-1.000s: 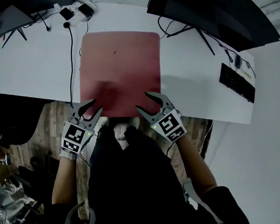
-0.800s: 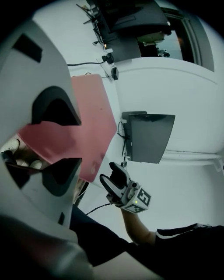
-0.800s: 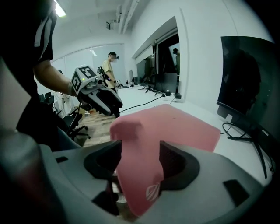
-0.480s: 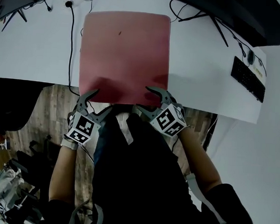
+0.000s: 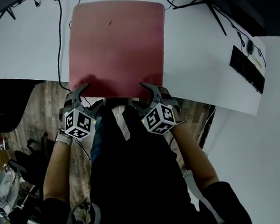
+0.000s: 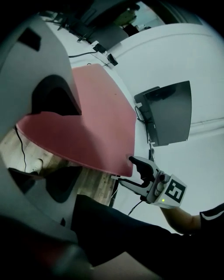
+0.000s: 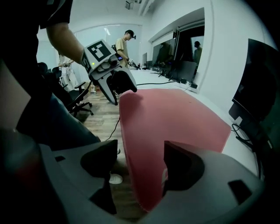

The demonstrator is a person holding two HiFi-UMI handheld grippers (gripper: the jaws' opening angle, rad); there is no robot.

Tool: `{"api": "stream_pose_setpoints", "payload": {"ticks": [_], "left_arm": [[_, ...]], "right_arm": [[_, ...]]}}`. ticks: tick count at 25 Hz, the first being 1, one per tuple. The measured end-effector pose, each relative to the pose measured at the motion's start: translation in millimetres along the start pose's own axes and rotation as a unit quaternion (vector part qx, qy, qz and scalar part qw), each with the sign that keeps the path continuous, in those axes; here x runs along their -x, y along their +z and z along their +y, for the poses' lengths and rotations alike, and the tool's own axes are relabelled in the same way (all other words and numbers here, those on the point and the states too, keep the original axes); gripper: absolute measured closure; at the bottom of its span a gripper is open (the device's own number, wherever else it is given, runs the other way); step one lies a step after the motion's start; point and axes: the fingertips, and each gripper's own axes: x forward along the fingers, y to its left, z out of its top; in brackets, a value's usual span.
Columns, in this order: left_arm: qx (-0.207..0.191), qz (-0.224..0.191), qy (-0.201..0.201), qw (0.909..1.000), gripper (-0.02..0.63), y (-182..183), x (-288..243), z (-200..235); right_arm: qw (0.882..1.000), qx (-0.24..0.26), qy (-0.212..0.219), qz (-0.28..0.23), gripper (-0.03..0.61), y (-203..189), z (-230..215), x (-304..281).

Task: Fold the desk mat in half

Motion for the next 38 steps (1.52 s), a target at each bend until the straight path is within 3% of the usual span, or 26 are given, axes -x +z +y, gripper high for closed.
{"api": "stream_pose_setpoints", "payload": {"ticks": [8, 15, 22, 30, 38], "left_arm": [[-0.11, 0.038, 0.032, 0.9926, 0.255, -11, -19, -2], [-0.137, 0.058, 0.025, 0.9886, 0.255, -18, -33, 0], [-0.126, 0.055, 0.005, 0.9905, 0.256, -16, -28, -1], [-0.153, 0.044, -0.024, 0.987, 0.367, -9, -14, -10], [-0.172, 0.037, -0.047, 0.9833, 0.51, -4, -3, -14]], "right_arm": [[0.998, 0.042, -0.041, 0.034, 0.258, -19, -3, -10], [0.997, 0.027, -0.058, 0.042, 0.259, -28, -12, -12], [0.999, 0.002, -0.035, 0.029, 0.264, -24, -12, -7], [1.0, 0.002, -0.015, 0.016, 0.409, -10, -6, 3], [1.0, 0.001, -0.029, 0.003, 0.51, 5, -13, 14]]}}
